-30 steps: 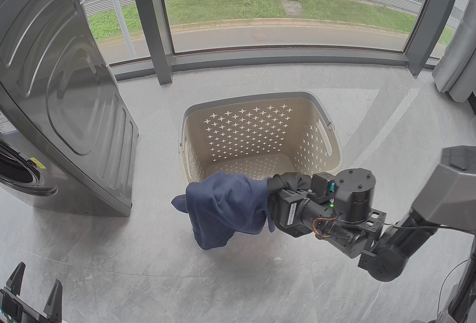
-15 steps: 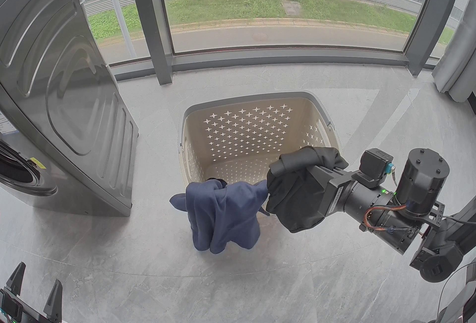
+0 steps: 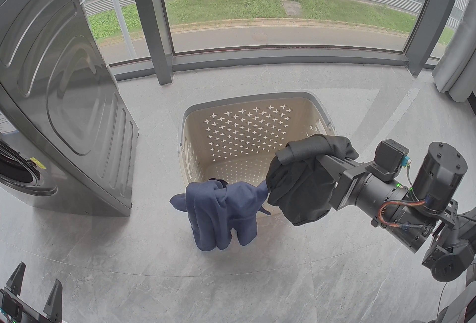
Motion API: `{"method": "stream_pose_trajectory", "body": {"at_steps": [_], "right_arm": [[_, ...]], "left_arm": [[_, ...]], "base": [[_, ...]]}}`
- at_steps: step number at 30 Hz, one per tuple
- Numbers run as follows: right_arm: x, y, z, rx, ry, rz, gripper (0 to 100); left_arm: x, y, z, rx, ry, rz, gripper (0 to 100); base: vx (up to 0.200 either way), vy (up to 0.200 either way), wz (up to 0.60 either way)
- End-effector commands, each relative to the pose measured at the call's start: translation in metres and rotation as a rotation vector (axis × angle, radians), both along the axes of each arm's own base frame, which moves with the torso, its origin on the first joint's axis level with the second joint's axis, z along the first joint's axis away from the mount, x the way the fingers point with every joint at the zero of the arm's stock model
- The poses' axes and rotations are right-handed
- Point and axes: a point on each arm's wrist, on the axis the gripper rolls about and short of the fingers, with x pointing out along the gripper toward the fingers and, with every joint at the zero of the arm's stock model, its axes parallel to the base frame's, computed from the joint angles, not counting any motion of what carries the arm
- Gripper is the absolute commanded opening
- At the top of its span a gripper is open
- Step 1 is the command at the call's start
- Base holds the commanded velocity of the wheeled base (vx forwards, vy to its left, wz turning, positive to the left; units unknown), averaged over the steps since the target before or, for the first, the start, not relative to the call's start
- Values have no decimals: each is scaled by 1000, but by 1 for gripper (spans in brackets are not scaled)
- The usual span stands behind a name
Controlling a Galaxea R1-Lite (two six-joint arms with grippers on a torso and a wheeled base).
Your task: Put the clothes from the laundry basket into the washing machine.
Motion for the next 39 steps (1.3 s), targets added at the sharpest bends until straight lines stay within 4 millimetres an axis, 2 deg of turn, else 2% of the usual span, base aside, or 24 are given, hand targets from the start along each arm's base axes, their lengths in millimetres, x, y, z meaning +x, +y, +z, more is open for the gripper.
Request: {"method": "stream_pose_trajectory", "body": {"at_steps": [1,19,28,39], "right_arm": [[-4,-4,7,15,-18,0,0],[-4,-2,10,5,-38,-54,0],[-8,2,11,11,-38,-77,0],[-8,2,9,6,-31,-83,0]], "left_arm": [[0,0,-5,0,3,1,100],[0,0,-5,-2,3,3,100],[0,0,-5,6,2,3,100],[0,0,-5,-3,2,3,100]], "base": [[-200,0,0],[-200,0,0],[0,0,0],[0,200,0]]}}
